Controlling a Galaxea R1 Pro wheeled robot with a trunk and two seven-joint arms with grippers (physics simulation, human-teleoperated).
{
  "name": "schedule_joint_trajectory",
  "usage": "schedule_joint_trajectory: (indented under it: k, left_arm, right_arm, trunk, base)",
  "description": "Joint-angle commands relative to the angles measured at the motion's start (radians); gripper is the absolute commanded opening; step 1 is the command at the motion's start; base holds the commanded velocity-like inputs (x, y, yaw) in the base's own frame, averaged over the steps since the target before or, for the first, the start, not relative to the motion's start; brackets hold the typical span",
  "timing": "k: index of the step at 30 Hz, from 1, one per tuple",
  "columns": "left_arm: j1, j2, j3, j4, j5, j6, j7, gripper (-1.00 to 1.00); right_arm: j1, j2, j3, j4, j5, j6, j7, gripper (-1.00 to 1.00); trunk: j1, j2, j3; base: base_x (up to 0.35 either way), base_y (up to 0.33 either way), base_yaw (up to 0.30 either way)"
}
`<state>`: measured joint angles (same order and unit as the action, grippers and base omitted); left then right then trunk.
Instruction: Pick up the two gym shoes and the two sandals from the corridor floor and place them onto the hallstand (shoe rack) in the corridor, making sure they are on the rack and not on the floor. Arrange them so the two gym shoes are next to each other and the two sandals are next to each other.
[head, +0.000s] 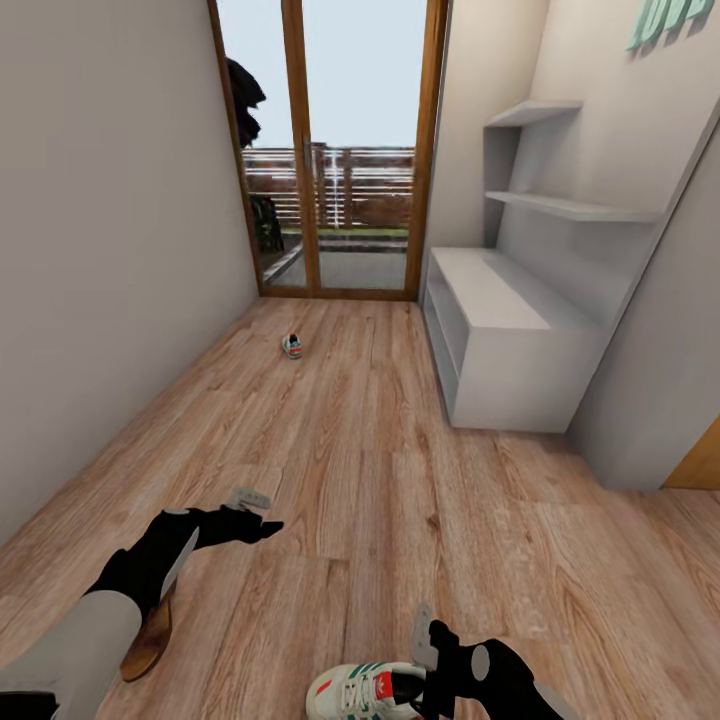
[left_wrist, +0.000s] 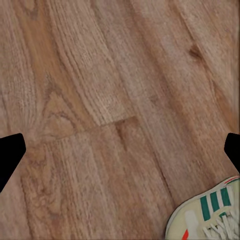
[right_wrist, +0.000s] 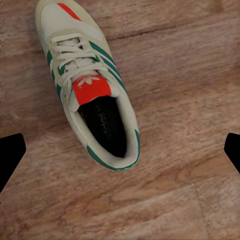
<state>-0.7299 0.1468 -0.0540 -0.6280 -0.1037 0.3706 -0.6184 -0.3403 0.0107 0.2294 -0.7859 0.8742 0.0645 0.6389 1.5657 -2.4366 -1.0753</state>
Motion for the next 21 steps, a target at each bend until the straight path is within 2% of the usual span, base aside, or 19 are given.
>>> schedule_joint_trajectory:
  k: [1,7,13,17,21]
  left_arm:
    - [0.001,0.000,-0.001,-0.004,-0.007,0.004,-0.008,1.00]
    - [0.008,0.002,-0.002,-0.009,-0.011,0.005,-0.021,1.00]
    - [0.011,0.000,-0.001,-0.010,-0.046,0.005,-0.023,1.00]
    - [0.012,-0.003,-0.001,-0.010,-0.080,0.005,-0.023,1.00]
    - [0.013,-0.003,-0.002,-0.009,-0.093,0.005,-0.023,1.00]
  right_arm:
    - [0.000,0.000,0.001,-0.001,0.003,0.006,0.004,1.00]
    - [0.000,0.000,0.004,0.005,0.003,0.002,0.000,1.00]
    - [0.001,0.000,0.006,0.006,0.004,0.002,-0.031,1.00]
    - [0.000,0.002,0.010,0.007,0.006,0.002,-0.108,1.00]
    - [0.000,0.004,0.015,0.019,0.006,0.003,-0.175,1.00]
  trunk:
    - [0.000,0.000,-0.002]
    - [0.000,0.000,-0.008]
    - [0.000,0.000,-0.009]
    - [0.000,0.000,-0.009]
    - [0.000,0.000,-0.009]
  base:
    - [0.000,0.000,0.000]
    - [0.000,0.000,0.000]
    - [0.000,0.000,0.000]
    - [0.000,0.000,0.000]
    - [0.000,0.000,0.000]
